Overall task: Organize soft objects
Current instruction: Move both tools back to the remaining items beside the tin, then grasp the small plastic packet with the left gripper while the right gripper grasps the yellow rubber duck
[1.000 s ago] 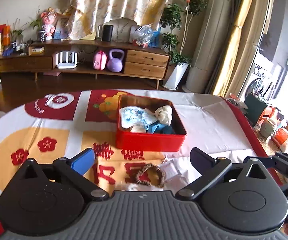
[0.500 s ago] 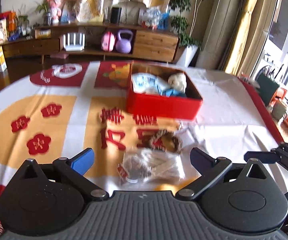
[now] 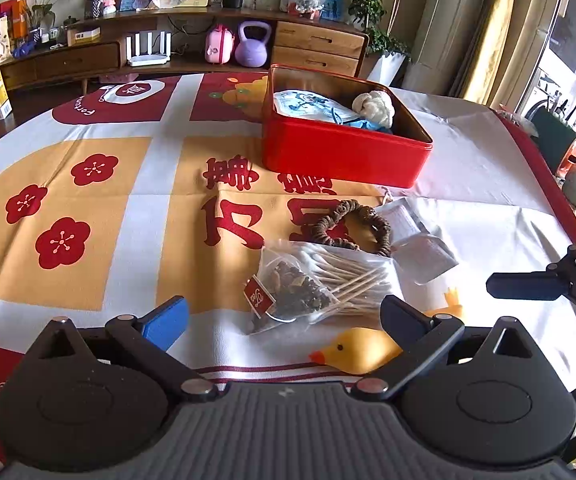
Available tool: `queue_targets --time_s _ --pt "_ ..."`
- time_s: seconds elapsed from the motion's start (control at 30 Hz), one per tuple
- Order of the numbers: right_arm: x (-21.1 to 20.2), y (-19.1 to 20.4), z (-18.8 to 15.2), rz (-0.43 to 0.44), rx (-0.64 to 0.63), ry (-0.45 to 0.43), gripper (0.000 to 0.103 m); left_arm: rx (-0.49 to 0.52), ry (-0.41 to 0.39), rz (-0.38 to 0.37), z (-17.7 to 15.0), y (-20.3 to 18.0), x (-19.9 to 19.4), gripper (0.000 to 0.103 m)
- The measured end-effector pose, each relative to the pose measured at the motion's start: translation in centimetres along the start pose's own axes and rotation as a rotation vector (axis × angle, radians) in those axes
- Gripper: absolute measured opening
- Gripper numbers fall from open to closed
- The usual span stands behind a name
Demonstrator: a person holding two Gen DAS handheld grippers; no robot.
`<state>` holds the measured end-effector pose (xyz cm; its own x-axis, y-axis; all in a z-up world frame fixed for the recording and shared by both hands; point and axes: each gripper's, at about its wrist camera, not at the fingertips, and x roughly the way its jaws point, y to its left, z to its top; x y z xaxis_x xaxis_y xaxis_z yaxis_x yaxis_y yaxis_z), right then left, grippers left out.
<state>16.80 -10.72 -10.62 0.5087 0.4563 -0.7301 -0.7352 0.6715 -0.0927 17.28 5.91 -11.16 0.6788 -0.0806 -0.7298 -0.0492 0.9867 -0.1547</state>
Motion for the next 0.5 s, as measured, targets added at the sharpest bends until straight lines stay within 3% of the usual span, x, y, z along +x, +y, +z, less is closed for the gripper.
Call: queue_targets --time_s 0.5 --pt "2.7 -0.4 -0.9 0.007 -0.021 0.073 0.069 0.011 0.005 0.001 0.6 0.9 2.3 0.102"
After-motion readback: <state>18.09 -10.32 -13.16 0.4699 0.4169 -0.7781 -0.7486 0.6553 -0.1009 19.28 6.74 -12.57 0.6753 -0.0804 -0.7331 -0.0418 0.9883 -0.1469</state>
